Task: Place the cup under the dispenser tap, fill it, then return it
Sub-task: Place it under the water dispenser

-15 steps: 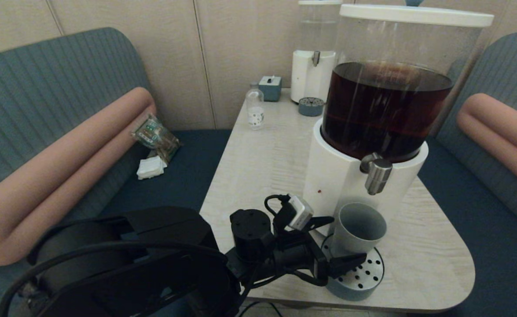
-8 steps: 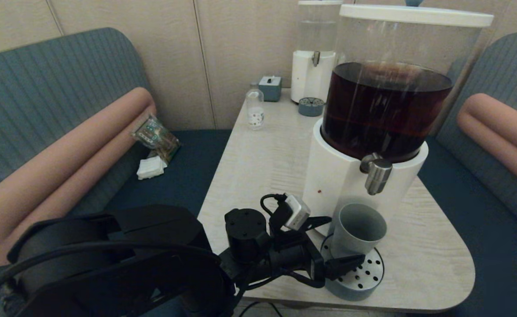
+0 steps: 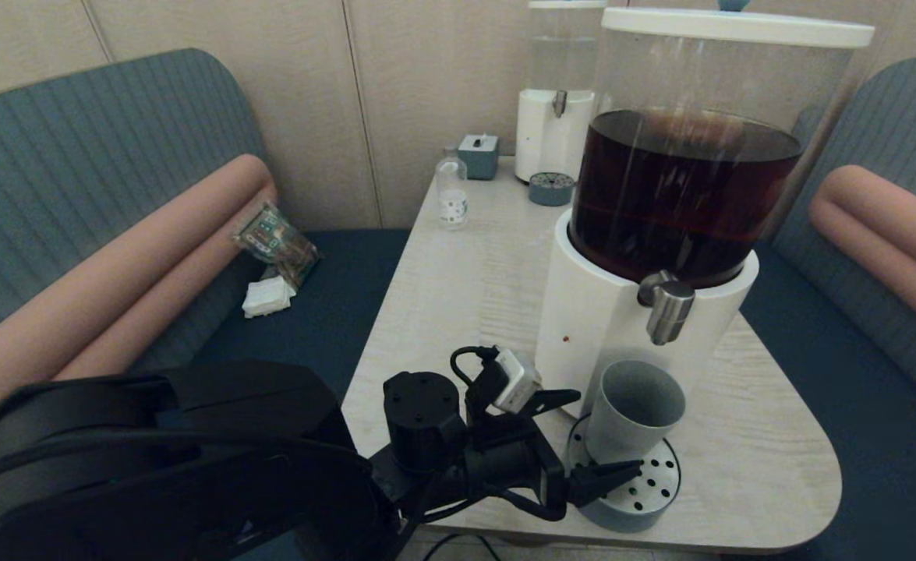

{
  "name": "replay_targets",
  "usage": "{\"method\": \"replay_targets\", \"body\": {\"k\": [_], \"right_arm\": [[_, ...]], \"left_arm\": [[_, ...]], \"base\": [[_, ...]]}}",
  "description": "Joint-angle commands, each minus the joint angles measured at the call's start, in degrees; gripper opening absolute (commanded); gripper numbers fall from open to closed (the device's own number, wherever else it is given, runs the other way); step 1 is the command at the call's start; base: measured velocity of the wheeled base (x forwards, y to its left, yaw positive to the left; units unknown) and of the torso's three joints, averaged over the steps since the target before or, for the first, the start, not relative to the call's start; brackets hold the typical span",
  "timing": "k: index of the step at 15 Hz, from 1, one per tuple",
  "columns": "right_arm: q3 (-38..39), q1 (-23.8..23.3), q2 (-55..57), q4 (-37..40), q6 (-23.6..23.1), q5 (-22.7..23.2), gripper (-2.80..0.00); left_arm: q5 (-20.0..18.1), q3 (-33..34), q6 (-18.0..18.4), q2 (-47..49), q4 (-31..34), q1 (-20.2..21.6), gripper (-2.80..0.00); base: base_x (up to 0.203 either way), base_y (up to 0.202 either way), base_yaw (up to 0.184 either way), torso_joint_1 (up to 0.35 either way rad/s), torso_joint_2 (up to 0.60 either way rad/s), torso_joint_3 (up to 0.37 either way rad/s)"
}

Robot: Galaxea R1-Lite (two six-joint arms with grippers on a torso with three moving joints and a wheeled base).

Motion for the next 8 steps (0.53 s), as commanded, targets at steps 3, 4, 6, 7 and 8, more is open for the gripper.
{"method": "replay_targets", "body": {"k": [3, 4, 6, 7, 8], "right_arm": [[0.0, 0.02, -0.06, -0.04, 0.0, 0.02, -2.8], [0.0, 0.02, -0.06, -0.04, 0.0, 0.02, -2.8], [0.0, 0.02, -0.06, -0.04, 0.0, 0.02, -2.8], [0.0, 0.02, -0.06, -0.04, 0.0, 0.02, -2.8], [0.0, 0.02, -0.06, -0.04, 0.0, 0.02, -2.8]], "left_arm": [[-0.21, 3.36, 0.0, -2.97, -0.48, 0.01, 0.0], [-0.21, 4.62, 0.12, -3.71, -0.48, 0.01, 0.0], [-0.21, 8.89, 0.39, -6.62, -0.48, 0.01, 0.0], [-0.18, 11.06, 0.43, -8.55, -0.48, 0.01, 0.0], [-0.11, 13.72, 0.45, -11.29, -0.48, 0.1, 0.0]], "base": [[0.0, 0.0, 0.0, 0.0, 0.0, 0.0], [0.0, 0.0, 0.0, 0.0, 0.0, 0.0], [0.0, 0.0, 0.0, 0.0, 0.0, 0.0], [0.0, 0.0, 0.0, 0.0, 0.0, 0.0], [0.0, 0.0, 0.0, 0.0, 0.0, 0.0]]}}
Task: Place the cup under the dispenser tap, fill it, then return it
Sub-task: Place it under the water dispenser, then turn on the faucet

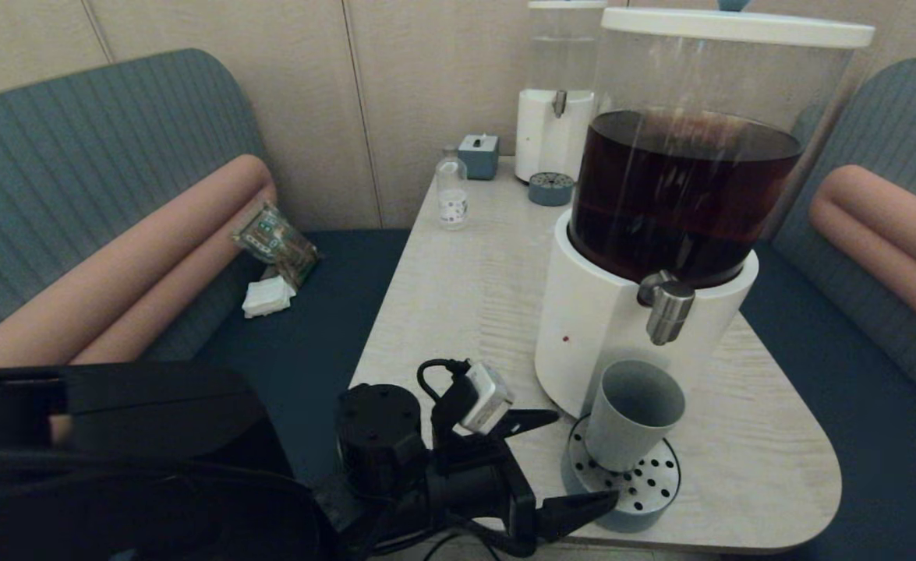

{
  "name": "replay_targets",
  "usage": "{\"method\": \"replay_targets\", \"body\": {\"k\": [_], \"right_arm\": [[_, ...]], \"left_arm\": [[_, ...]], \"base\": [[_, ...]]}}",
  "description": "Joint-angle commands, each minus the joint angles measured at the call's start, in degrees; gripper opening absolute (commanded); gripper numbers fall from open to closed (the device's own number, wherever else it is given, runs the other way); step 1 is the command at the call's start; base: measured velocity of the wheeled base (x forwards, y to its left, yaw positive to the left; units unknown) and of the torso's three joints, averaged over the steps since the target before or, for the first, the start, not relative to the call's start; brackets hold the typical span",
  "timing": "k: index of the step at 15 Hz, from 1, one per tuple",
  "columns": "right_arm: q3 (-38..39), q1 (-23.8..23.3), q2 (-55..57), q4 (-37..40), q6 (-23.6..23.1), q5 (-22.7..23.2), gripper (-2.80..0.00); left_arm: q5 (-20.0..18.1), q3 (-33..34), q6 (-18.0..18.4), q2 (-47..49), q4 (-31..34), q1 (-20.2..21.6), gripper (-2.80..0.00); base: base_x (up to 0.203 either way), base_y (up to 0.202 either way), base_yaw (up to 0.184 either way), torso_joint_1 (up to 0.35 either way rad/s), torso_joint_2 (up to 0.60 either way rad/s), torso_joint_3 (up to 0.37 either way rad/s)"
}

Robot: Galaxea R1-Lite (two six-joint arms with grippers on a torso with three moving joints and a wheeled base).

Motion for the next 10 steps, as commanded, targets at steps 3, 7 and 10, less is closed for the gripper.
{"method": "replay_targets", "body": {"k": [3, 7, 10], "right_arm": [[0.0, 0.02, -0.06, -0.02, 0.02, -0.02, -2.8], [0.0, 0.02, -0.06, -0.02, 0.02, -0.02, -2.8], [0.0, 0.02, -0.06, -0.02, 0.02, -0.02, -2.8]], "left_arm": [[1.49, 9.74, -0.1, -14.3, -0.49, 1.17, 0.0], [4.29, 17.42, -1.58, -30.89, -0.49, 8.65, -2.8], [9.51, 18.61, -3.67, -39.03, -0.49, 19.76, -2.8]], "base": [[0.0, 0.0, 0.0, 0.0, 0.0, 0.0], [0.0, 0.0, 0.0, 0.0, 0.0, 0.0], [0.0, 0.0, 0.0, 0.0, 0.0, 0.0]]}}
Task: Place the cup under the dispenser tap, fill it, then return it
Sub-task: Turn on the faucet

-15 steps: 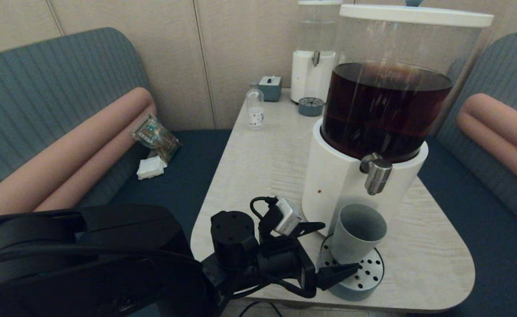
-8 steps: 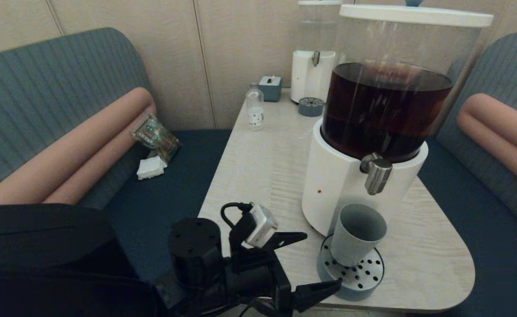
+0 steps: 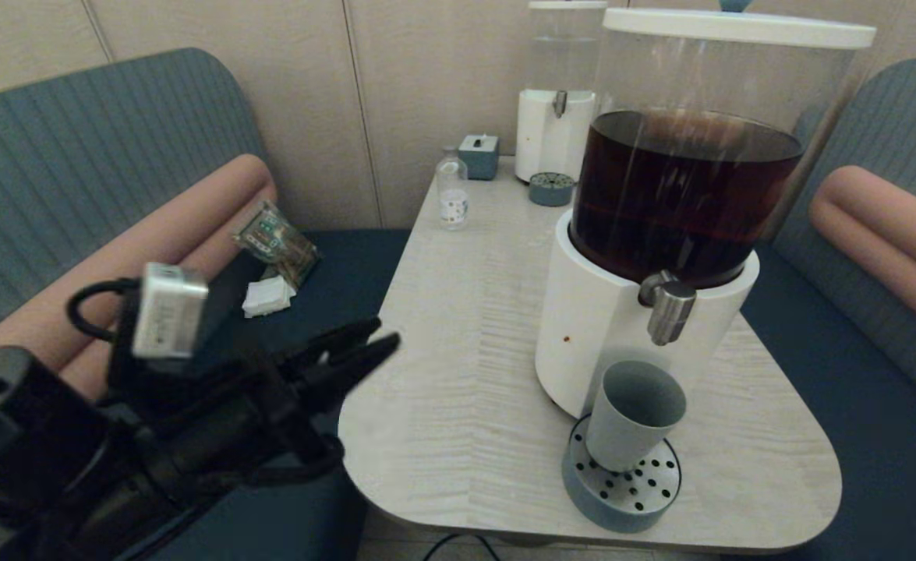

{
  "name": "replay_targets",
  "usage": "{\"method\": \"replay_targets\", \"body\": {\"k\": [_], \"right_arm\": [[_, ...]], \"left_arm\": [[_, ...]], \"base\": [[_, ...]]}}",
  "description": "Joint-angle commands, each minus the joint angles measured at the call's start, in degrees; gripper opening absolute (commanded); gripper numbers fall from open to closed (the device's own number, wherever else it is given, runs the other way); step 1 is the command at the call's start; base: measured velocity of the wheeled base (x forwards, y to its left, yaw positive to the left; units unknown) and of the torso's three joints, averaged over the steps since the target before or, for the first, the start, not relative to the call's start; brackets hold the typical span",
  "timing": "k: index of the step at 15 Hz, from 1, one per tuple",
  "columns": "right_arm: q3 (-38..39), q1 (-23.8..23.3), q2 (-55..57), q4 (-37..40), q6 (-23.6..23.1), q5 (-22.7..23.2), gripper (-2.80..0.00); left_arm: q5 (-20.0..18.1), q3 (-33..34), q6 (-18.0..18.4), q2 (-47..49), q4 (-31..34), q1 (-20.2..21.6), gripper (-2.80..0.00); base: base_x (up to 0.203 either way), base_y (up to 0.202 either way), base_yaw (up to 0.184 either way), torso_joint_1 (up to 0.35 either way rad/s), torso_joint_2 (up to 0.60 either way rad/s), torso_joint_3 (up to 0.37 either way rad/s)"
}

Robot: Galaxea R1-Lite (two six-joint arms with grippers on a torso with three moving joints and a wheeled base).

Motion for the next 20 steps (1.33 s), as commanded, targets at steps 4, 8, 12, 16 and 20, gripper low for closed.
{"method": "replay_targets", "body": {"k": [4, 8, 12, 16, 20], "right_arm": [[0.0, 0.04, -0.06, -0.02, 0.0, 0.0, -2.8], [0.0, 0.04, -0.06, -0.02, 0.0, 0.0, -2.8], [0.0, 0.04, -0.06, -0.02, 0.0, 0.0, -2.8], [0.0, 0.04, -0.06, -0.02, 0.0, 0.0, -2.8], [0.0, 0.04, -0.06, -0.02, 0.0, 0.0, -2.8]], "left_arm": [[7.56, 2.21, -3.5, -15.77, -0.49, 13.1, -2.8], [12.11, 7.52, -5.83, -28.09, -0.49, 21.47, -2.8], [14.69, 12.66, -6.78, -40.98, -0.49, 24.58, -2.8], [17.0, 14.08, -7.68, -62.9, 8.54, 25.34, -2.8], [17.11, 9.42, -6.69, -85.03, 37.65, 26.21, -2.8]], "base": [[0.0, 0.0, 0.0, 0.0, 0.0, 0.0], [0.0, 0.0, 0.0, 0.0, 0.0, 0.0], [0.0, 0.0, 0.0, 0.0, 0.0, 0.0], [0.0, 0.0, 0.0, 0.0, 0.0, 0.0], [0.0, 0.0, 0.0, 0.0, 0.0, 0.0]]}}
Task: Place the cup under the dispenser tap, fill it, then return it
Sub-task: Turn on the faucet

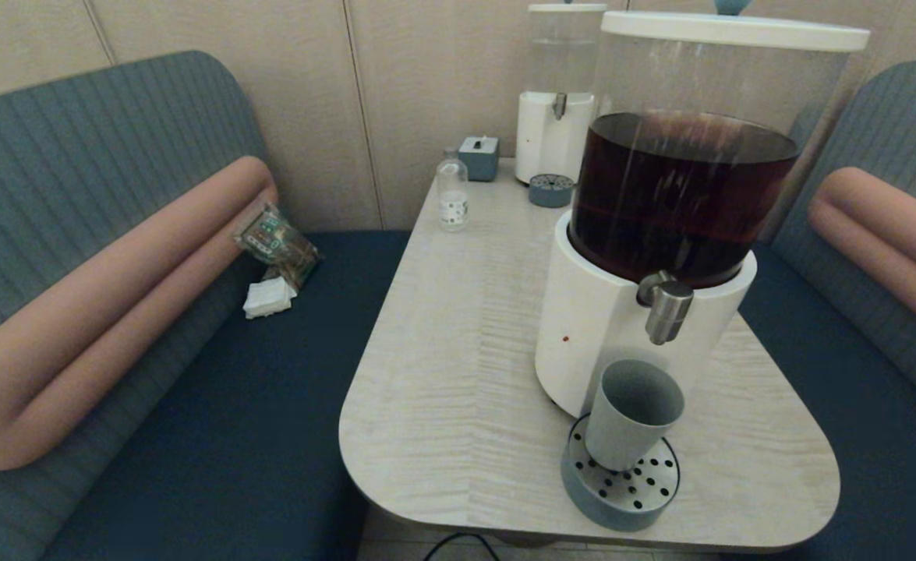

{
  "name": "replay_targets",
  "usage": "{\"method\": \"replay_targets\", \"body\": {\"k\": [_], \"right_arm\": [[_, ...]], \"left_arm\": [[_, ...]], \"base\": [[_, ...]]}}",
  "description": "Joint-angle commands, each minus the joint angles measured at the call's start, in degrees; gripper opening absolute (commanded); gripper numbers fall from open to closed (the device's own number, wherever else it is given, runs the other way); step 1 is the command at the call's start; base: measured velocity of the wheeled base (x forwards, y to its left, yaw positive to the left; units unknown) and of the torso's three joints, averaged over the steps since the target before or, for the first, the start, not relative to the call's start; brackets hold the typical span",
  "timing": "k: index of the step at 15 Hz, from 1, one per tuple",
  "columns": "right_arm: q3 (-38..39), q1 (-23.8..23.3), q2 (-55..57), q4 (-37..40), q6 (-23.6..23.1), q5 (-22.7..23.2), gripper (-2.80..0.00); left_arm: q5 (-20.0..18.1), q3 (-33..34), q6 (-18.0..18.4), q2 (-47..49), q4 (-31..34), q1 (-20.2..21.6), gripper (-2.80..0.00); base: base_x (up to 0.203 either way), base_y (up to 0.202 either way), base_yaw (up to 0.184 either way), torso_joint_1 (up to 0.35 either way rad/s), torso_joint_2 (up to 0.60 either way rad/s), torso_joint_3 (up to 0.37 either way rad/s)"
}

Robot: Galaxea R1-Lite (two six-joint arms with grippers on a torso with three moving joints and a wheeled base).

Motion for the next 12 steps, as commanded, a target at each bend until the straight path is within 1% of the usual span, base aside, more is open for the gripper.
{"method": "replay_targets", "body": {"k": [1, 2, 3, 4, 5, 6, 7, 8, 9, 10, 12], "right_arm": [[0.0, 0.02, -0.06, -0.02, 0.0, 0.0, -2.8], [0.0, 0.02, -0.06, -0.02, 0.0, 0.0, -2.8], [0.0, 0.02, -0.06, -0.02, 0.0, 0.0, -2.8], [0.0, 0.02, -0.06, -0.02, 0.0, 0.0, -2.8], [0.0, 0.02, -0.06, -0.02, 0.0, 0.0, -2.8], [0.0, 0.02, -0.06, -0.02, 0.0, 0.0, -2.8], [0.0, 0.02, -0.06, -0.02, 0.0, 0.0, -2.8], [0.0, 0.02, -0.06, -0.02, 0.0, 0.02, -2.8], [0.0, 0.02, -0.06, -0.02, 0.0, 0.0, -2.8], [0.0, 0.02, -0.06, -0.02, 0.0, 0.0, -2.8], [0.0, 0.02, -0.06, -0.02, 0.0, 0.0, -2.8]], "left_arm": [[-0.38, -1.63, 3.17, -11.67, 15.54, 0.35, -2.8], [-0.92, -0.59, 9.72, -12.37, 18.76, 0.48, -2.8], [-1.29, 2.15, 14.47, -12.37, 22.38, 0.54, -2.8], [-1.44, 4.31, 18.21, -12.37, 27.71, 0.57, -2.8], [-1.38, 4.73, 20.73, -12.37, 32.66, 0.59, -2.8], [-1.36, 4.86, 22.34, -12.37, 37.23, 0.6, -2.8], [-1.14, 4.91, 22.88, -12.37, 42.79, 0.6, -2.8], [-0.06, 4.93, 22.95, -12.37, 48.57, 0.6, -2.8], [1.72, 4.94, 22.9, -12.37, 53.06, 0.6, -2.8], [2.78, 4.95, 23.34, -12.37, 54.31, 0.6, -2.8], [2.59, 4.86, 22.63, -12.37, 54.5, 0.6, -2.8]], "base": [[0.0, 0.0, 0.0, 0.0, 0.0, 0.0], [0.0, 0.0, 0.0, 0.0, 0.0, 0.0], [0.0, 0.0, 0.0, 0.0, 0.0, 0.0], [0.0, 0.0, 0.0, 0.0, 0.0, 0.0], [0.0, 0.0, 0.0, 0.0, 0.0, 0.0], [0.0, 0.0, 0.0, 0.0, 0.0, 0.0], [0.0, 0.0, 0.0, 0.0, 0.0, 0.0], [0.0, 0.0, 0.0, 0.0, 0.0, 0.0], [0.0, 0.0, 0.0, 0.0, 0.0, 0.0], [0.0, 0.0, 0.0, 0.0, 0.0, 0.0], [0.0, 0.0, 0.0, 0.0, 0.0, 0.0]]}}
